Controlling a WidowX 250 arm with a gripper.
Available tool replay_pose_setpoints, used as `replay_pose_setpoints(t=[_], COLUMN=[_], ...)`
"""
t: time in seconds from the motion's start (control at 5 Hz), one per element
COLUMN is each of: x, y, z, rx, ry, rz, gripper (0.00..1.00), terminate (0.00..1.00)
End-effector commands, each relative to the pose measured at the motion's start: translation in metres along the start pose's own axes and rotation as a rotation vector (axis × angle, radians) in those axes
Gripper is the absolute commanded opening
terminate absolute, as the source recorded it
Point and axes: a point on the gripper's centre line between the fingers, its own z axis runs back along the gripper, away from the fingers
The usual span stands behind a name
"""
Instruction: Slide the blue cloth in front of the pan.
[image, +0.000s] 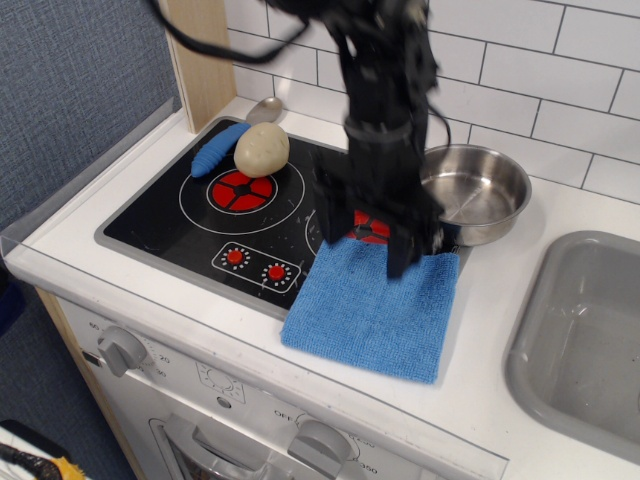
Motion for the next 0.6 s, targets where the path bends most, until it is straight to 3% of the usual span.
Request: replay_pose_setpoints(t=[0.0,0.2,0.4], x=[-0.0076,-0.0076,-0.0076], y=[-0.0059,-0.0059,-0.0059], z=[0.0298,0.0298,0.0298], rx=[0.063,0.063,0.063], ry=[-0.091,-0.091,-0.091], rz=[-0.007,-0.007,-0.007], gripper=[1.0,1.0,1.0], terminate=[0.0,0.0,1.0])
